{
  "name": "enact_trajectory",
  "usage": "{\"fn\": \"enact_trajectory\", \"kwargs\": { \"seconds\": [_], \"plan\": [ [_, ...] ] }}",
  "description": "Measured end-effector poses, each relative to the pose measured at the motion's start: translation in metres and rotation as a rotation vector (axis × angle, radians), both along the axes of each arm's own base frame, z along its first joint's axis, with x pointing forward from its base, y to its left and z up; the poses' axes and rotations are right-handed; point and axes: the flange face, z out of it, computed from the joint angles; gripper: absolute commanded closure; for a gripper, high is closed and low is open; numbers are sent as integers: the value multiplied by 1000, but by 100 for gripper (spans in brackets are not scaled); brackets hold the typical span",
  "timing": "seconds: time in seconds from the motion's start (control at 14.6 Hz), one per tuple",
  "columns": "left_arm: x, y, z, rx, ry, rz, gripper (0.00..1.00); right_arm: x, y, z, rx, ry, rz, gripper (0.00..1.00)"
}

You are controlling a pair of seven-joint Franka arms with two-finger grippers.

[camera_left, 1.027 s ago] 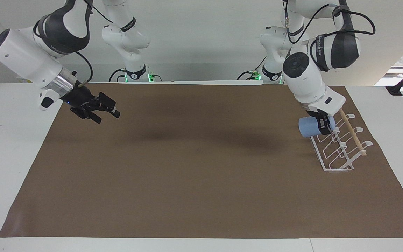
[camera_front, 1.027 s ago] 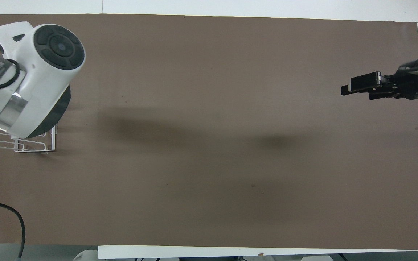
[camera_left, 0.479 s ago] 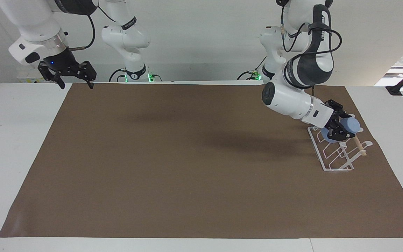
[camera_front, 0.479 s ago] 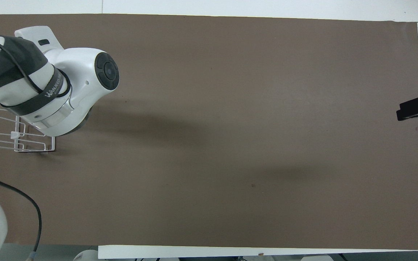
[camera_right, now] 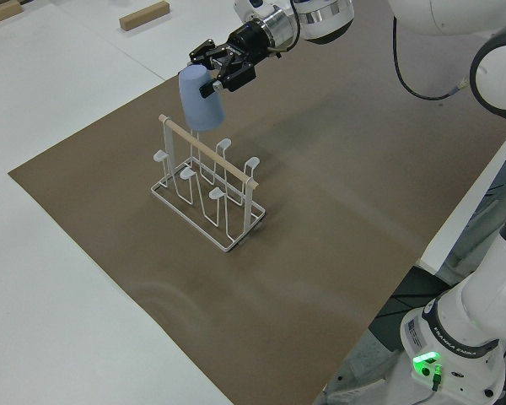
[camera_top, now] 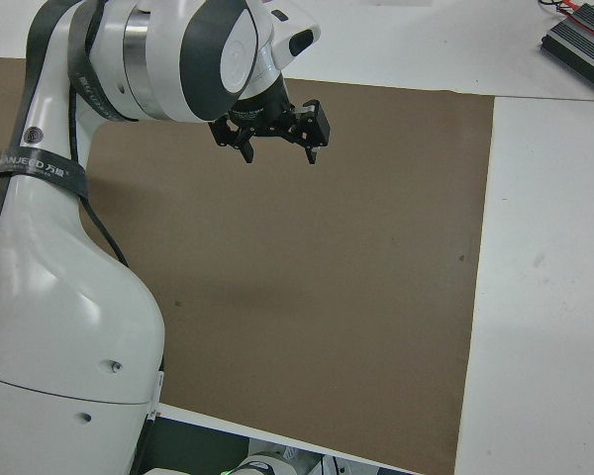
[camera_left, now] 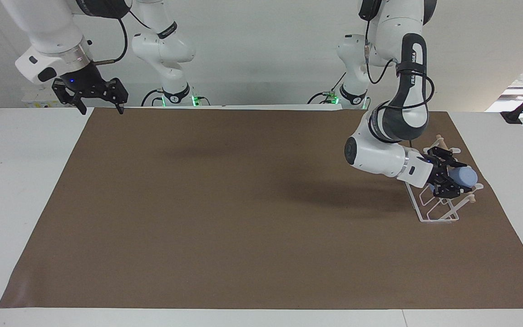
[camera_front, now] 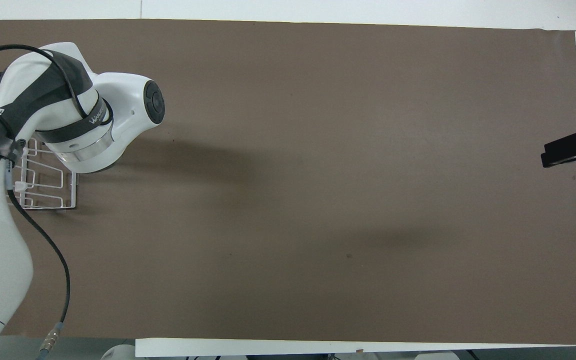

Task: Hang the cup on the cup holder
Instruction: 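Release the cup on the rack and raise the left gripper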

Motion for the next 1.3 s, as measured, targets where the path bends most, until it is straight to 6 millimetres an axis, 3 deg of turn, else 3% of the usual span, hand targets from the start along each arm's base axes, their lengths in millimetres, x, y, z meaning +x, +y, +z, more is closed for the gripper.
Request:
{"fn": "enact_trajectory", "kwargs": {
  "seconds": [0.21,0.27,0.34,0.62,1.1,1.3],
  "plan": [
    [2,1,-6,-8,-17,1,93,1,-9,-2,2,4,-15,1],
    [2,1,-7,-17,-18,-1,81,1,-13,-5,2,12,-22,1],
    [2,0,-8,-29,-17,-5,55,3,-17,-8,3,26,-30,1],
    [5,3,-11,-55,-15,-18,2,14,-23,-9,2,46,-42,1],
    [25,47,-3,-240,49,26,0,13,-23,-7,3,59,-45,1],
    [32,70,41,-388,225,1,0,13,-25,-7,3,60,-47,1]
  ]
}}
